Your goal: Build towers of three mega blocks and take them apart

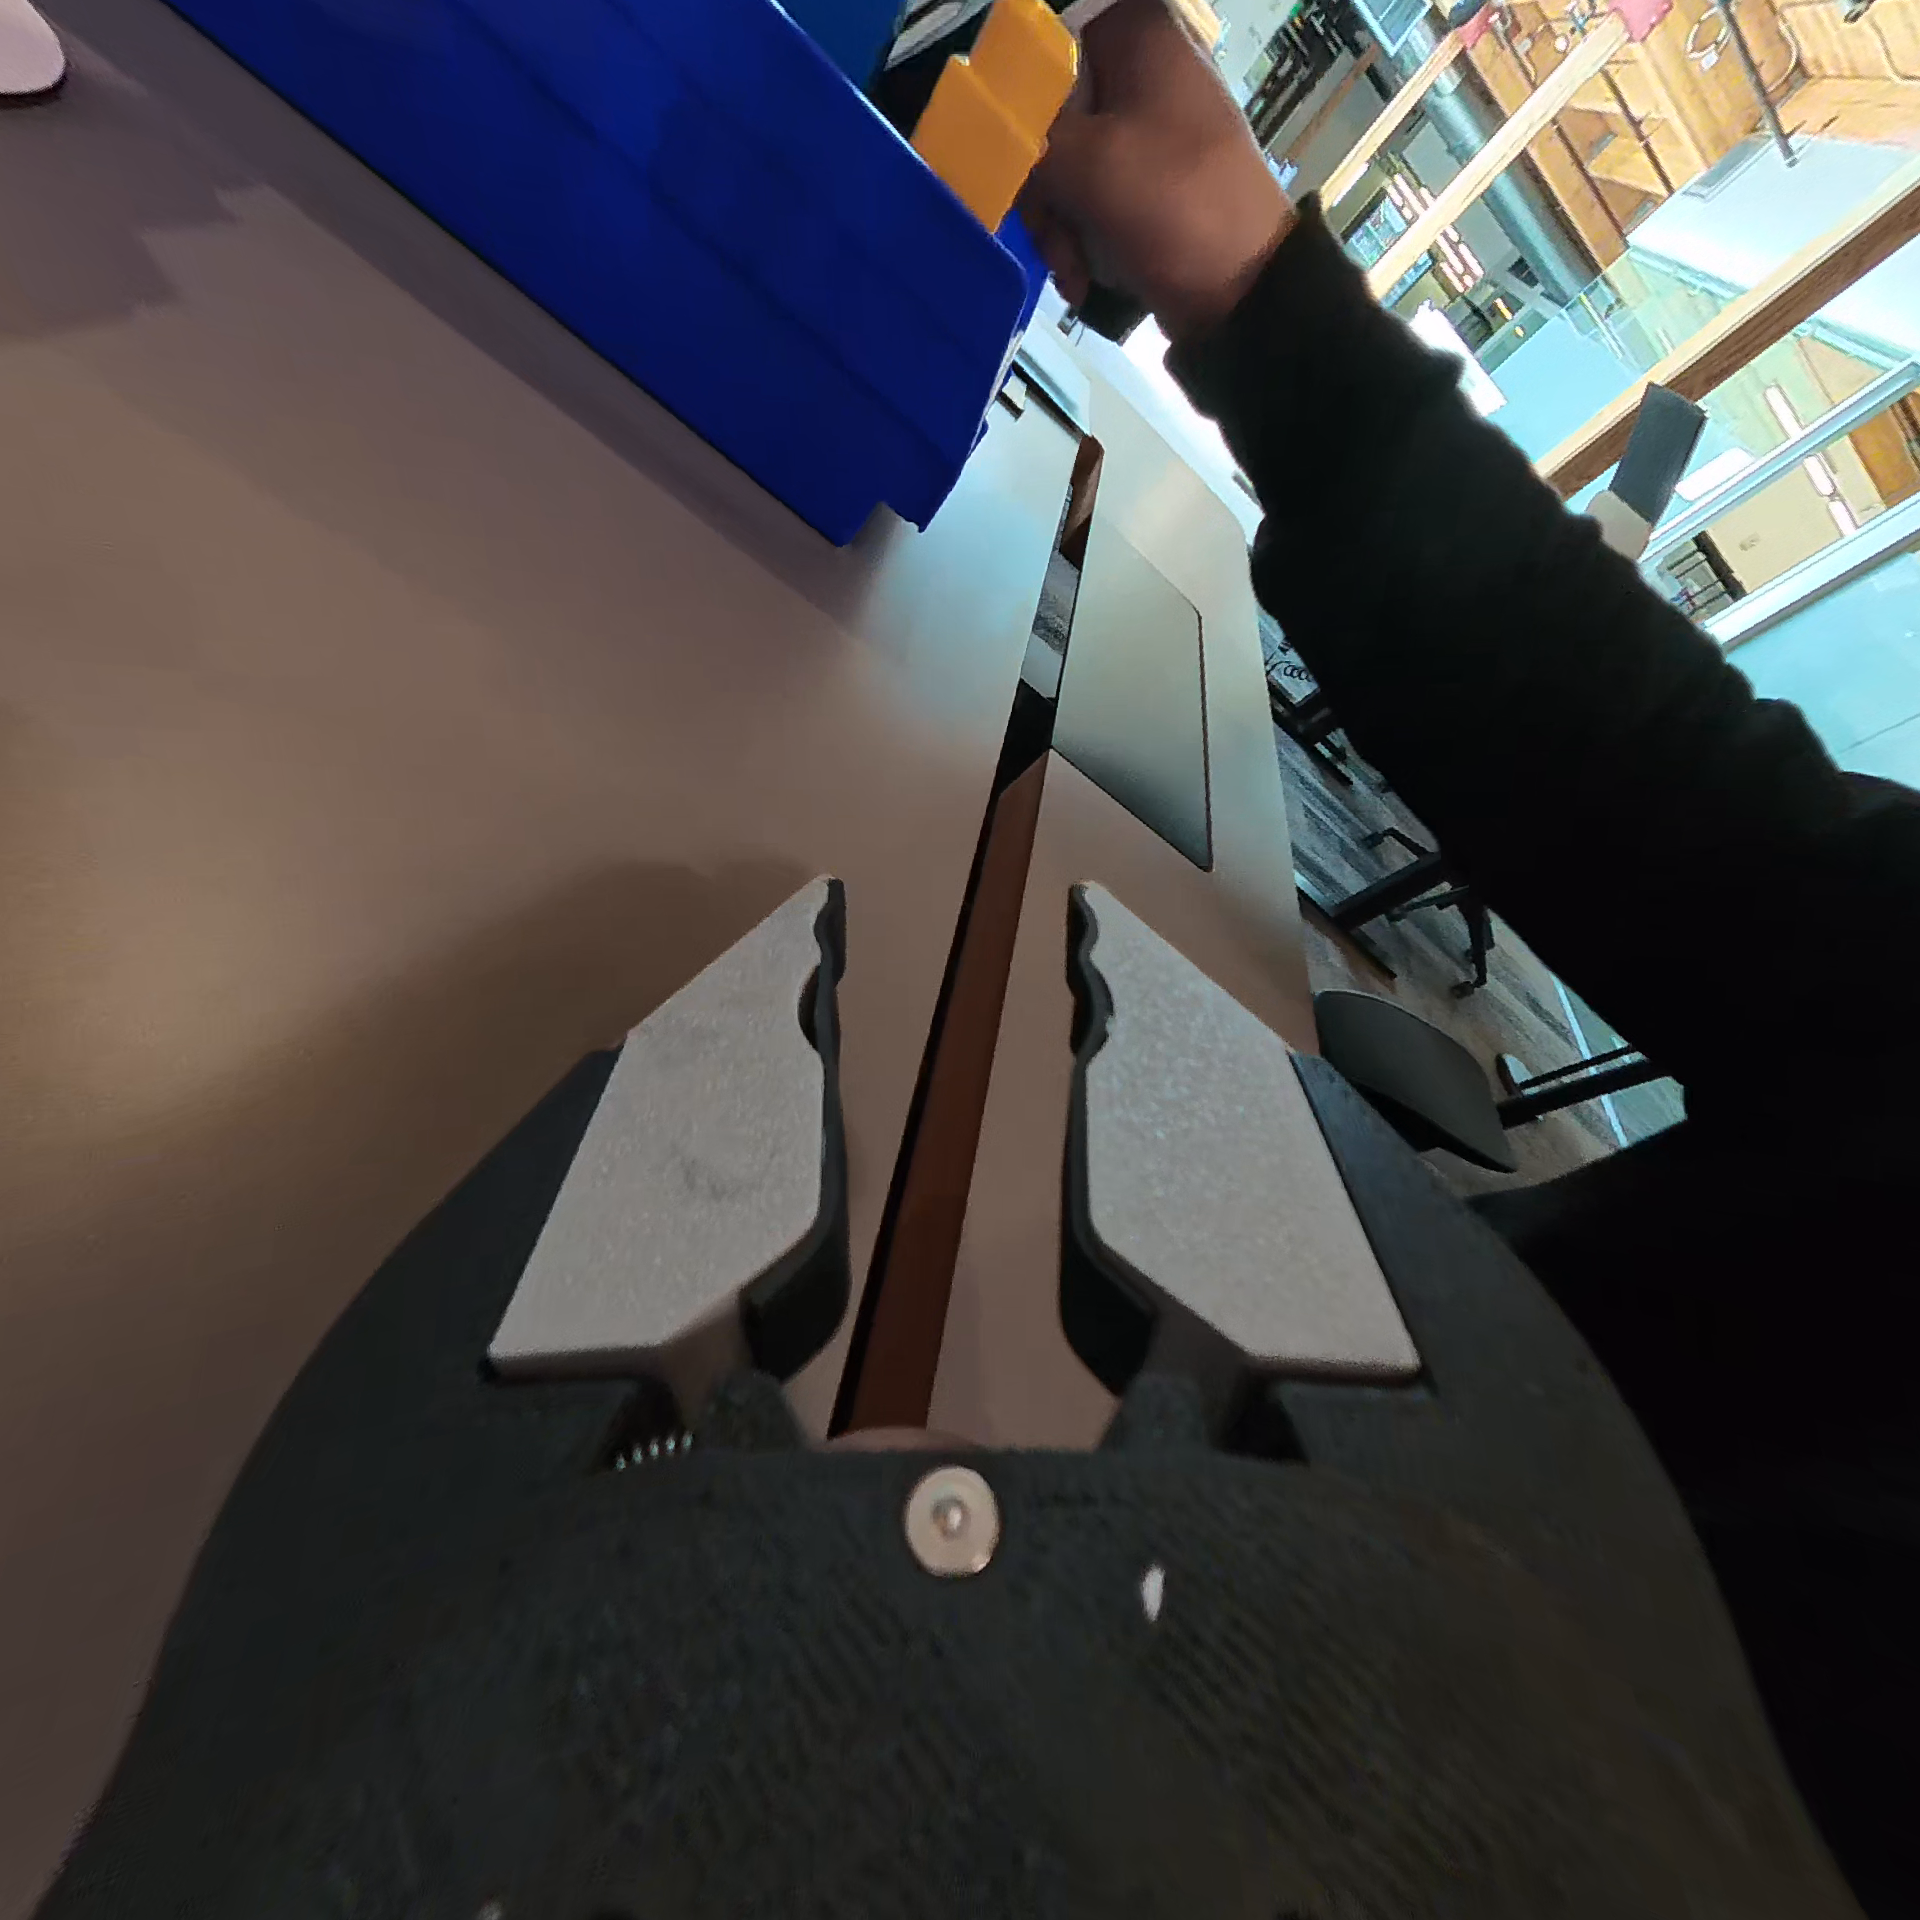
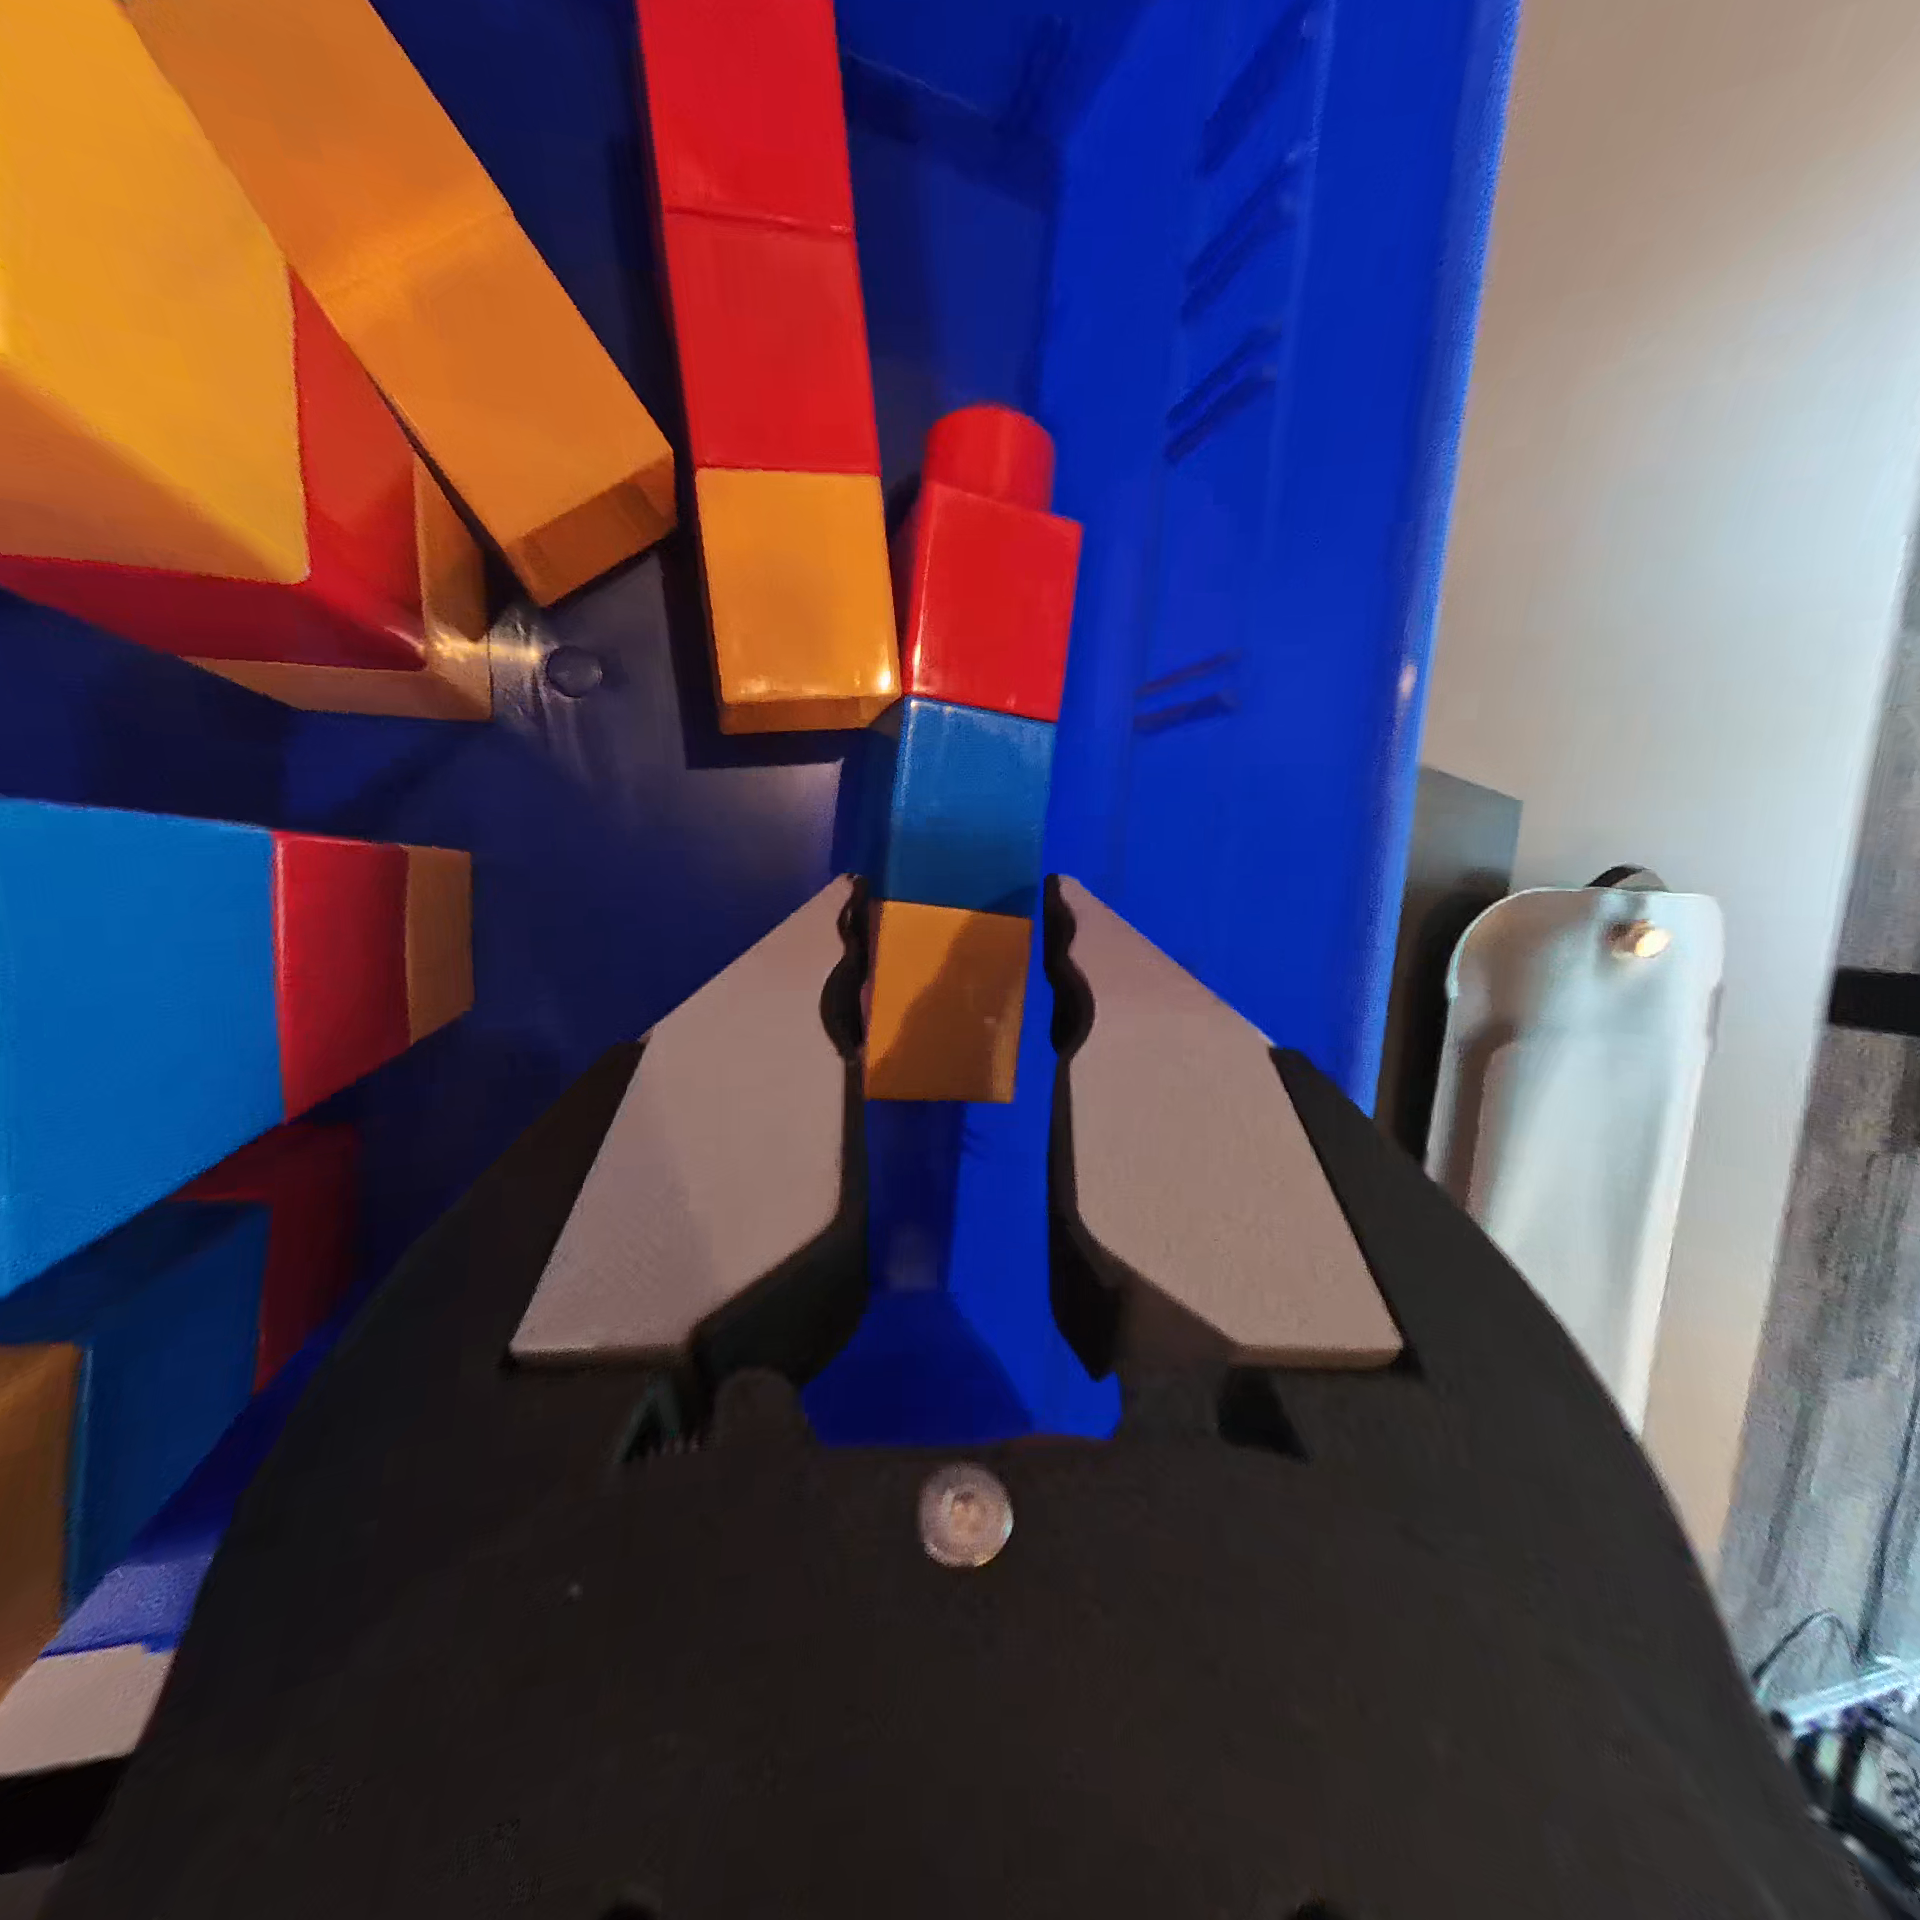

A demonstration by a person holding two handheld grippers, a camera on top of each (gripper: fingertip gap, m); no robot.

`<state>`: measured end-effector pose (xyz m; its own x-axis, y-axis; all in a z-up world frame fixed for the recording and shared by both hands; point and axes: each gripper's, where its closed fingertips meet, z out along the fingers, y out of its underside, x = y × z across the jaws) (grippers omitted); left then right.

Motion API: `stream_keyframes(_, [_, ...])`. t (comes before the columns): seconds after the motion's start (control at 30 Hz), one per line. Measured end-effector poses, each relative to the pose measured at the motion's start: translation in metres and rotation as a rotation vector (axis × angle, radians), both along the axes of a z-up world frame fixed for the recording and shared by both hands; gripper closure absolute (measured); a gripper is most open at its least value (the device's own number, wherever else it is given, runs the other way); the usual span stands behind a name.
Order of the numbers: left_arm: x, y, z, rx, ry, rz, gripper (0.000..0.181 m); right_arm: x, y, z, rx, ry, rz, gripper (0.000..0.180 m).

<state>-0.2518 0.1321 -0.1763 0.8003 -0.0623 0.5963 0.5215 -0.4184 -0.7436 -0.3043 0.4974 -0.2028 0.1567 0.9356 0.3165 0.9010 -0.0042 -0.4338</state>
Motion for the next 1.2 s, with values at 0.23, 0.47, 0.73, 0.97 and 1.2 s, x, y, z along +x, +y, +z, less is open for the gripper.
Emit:
stream_keyframes(0.23, [-0.002,-0.002,0.007,0.029,-0.012,0.009,0.140,0.014,-0.005,-0.004,-0.069,-0.057,-0.044,0.150])
stream_keyframes(0.47, [0.004,-0.001,0.015,0.052,-0.006,-0.006,0.140,0.036,-0.044,0.003,-0.266,-0.082,0.032,0.150])
stream_keyframes(0.73, [0.002,-0.001,0.014,0.051,-0.014,0.002,0.140,0.008,-0.017,0.017,-0.229,0.078,-0.083,0.123])
stream_keyframes(0.97, [0.003,-0.001,0.012,0.043,-0.014,-0.006,0.140,-0.012,-0.008,-0.009,-0.187,-0.023,-0.124,0.126])
stream_keyframes(1.2, [0.004,0.000,0.012,0.045,-0.027,-0.013,0.141,-0.020,0.001,-0.014,-0.170,-0.035,-0.111,0.142])
